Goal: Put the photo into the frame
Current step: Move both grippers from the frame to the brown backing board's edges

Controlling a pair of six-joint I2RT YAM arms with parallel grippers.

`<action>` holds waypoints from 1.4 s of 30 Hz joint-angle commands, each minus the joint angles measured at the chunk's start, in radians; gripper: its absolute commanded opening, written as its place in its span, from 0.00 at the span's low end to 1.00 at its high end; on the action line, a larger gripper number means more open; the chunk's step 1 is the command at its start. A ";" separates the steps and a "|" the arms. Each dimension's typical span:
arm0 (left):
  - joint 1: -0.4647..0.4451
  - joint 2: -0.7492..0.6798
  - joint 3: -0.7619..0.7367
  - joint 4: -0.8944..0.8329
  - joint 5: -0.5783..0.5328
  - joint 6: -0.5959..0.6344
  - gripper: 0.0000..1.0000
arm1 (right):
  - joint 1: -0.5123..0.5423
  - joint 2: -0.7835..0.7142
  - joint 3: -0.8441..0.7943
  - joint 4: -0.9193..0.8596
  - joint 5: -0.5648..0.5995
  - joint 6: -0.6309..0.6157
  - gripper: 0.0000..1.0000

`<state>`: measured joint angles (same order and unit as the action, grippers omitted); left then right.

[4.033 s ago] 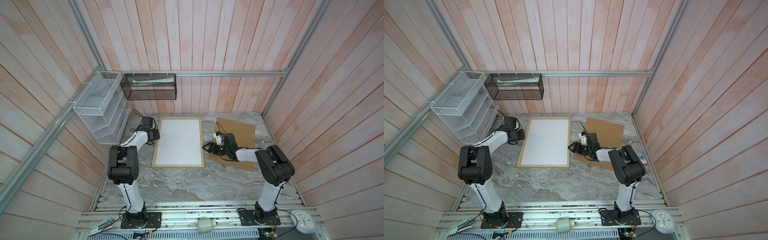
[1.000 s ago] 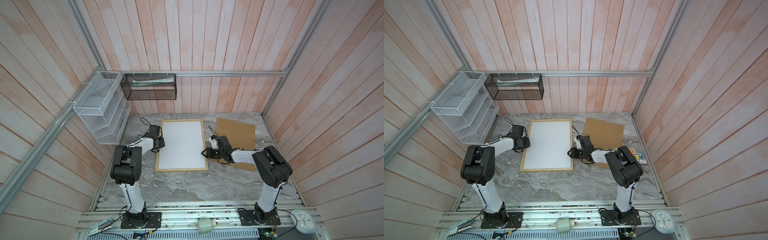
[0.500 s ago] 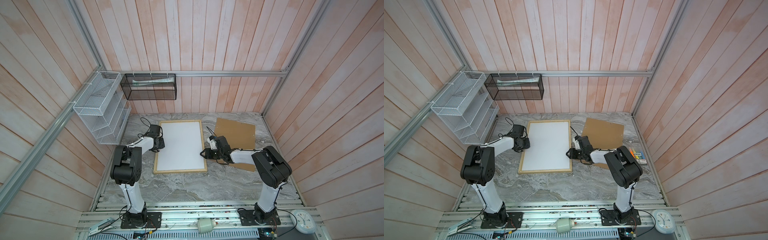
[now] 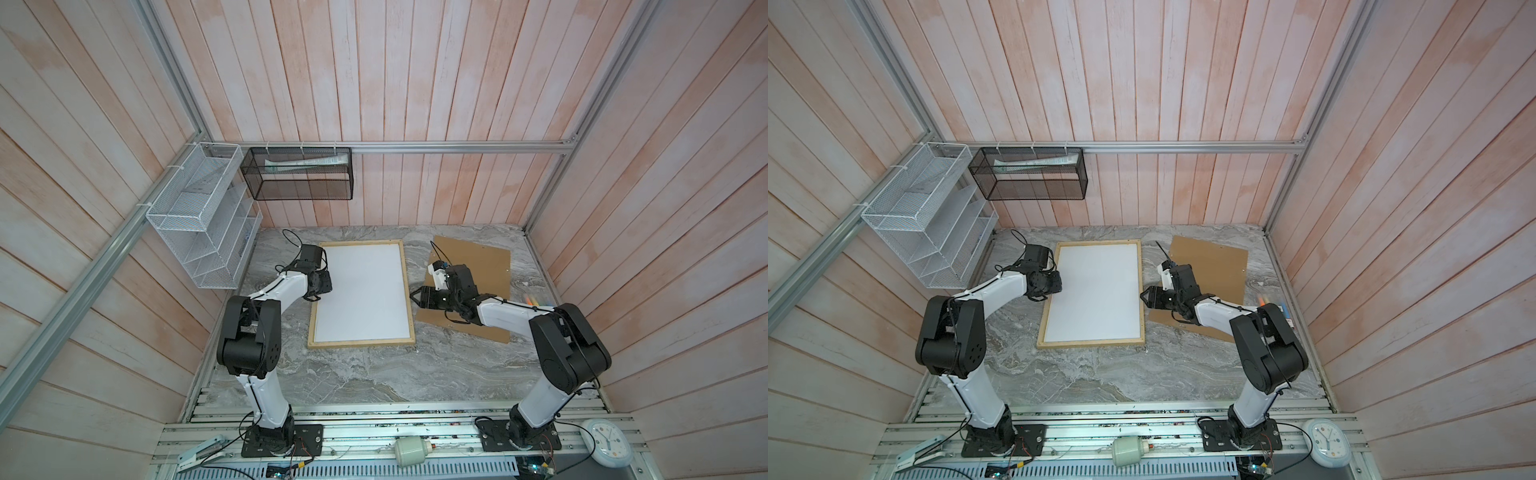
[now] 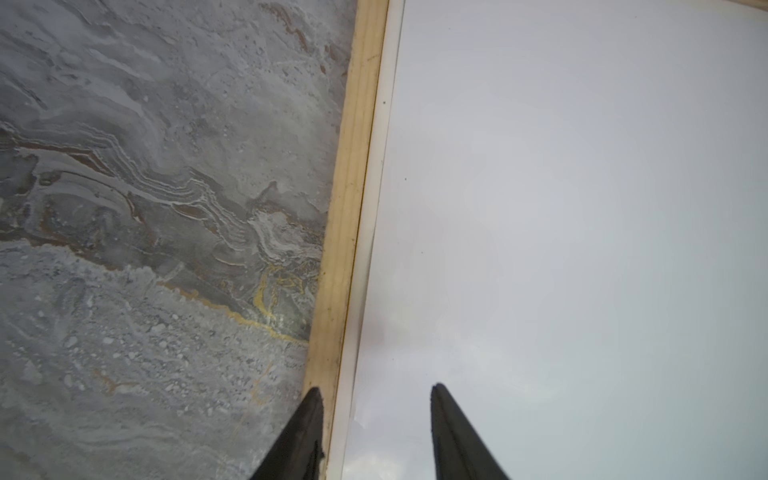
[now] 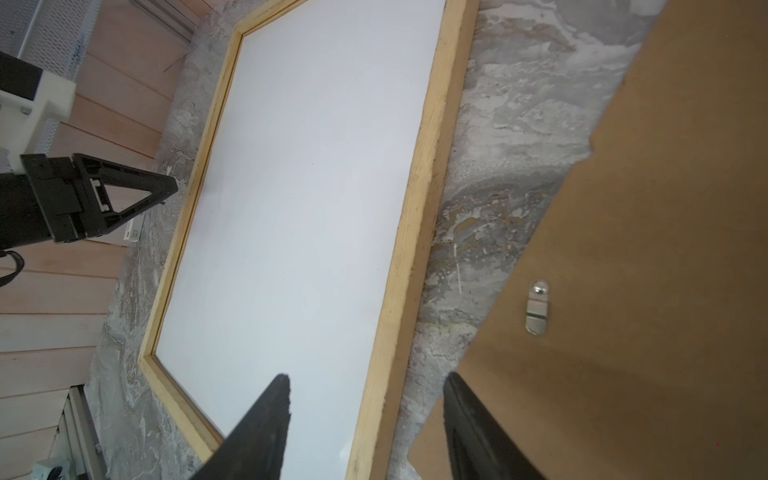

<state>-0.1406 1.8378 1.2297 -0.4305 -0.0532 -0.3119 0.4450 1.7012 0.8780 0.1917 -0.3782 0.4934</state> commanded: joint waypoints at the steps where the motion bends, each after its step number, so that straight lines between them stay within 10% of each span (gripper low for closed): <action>1: -0.001 -0.012 0.013 0.004 -0.001 -0.015 0.45 | -0.003 -0.012 -0.022 -0.032 0.015 -0.025 0.60; 42: -0.043 -0.092 0.037 0.106 0.112 -0.035 0.45 | 0.082 0.108 -0.019 0.103 -0.148 0.033 0.57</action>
<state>-0.1722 1.7592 1.2331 -0.3504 0.0185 -0.3386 0.5312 1.8179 0.8352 0.3061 -0.5365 0.5423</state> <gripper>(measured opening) 0.446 0.573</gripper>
